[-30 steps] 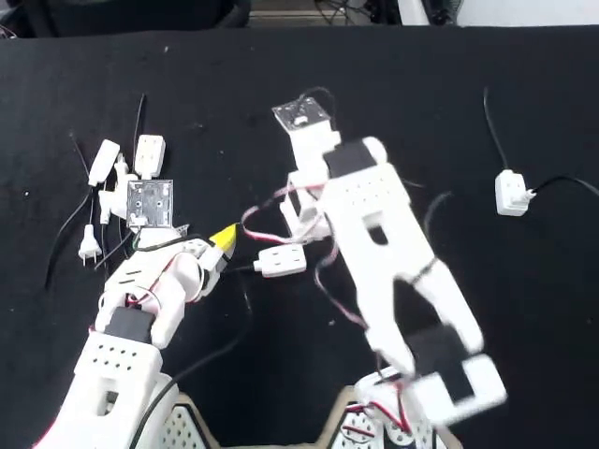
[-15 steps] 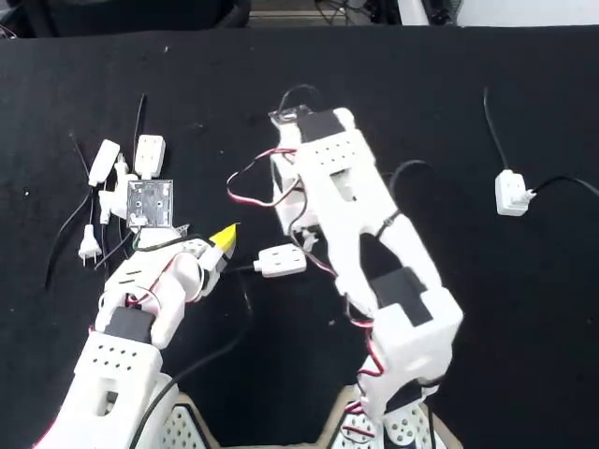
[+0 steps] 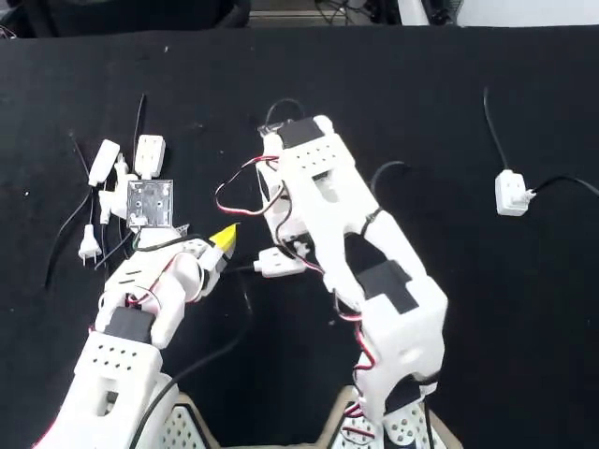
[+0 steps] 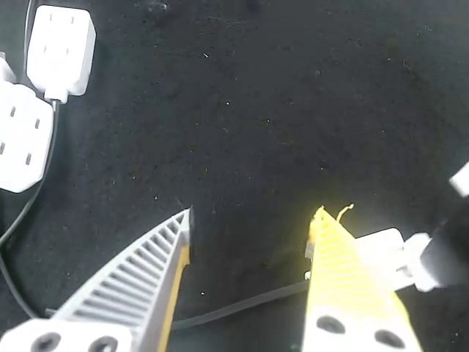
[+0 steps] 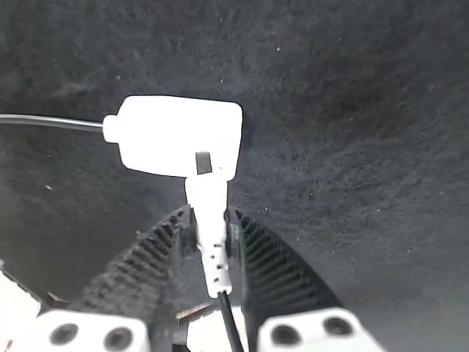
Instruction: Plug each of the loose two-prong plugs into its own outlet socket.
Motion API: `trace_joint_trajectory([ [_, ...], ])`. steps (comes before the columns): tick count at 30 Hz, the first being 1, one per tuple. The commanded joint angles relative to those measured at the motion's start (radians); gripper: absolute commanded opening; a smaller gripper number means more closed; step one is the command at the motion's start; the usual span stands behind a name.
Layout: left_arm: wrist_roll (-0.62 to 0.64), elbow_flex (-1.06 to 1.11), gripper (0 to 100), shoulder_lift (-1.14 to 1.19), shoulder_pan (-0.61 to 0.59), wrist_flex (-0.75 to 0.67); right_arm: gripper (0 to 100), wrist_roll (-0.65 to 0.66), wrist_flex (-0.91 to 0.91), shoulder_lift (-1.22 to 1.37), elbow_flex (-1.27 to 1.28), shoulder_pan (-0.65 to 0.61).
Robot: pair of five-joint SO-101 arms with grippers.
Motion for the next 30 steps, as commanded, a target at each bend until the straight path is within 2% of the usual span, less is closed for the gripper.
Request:
trace_joint_trajectory([
  [1,-0.003,-0.013,26,-0.005,-0.008,-0.012,1.1,-0.012,0.032,0.012,-0.059,0.003],
  [14,-0.003,-0.013,26,-0.008,-0.007,-0.012,1.1,-0.014,0.035,0.022,-0.053,0.052],
  [30,-0.003,-0.013,26,-0.012,-0.005,-0.011,1.1,-0.021,0.035,0.071,-0.133,0.046],
])
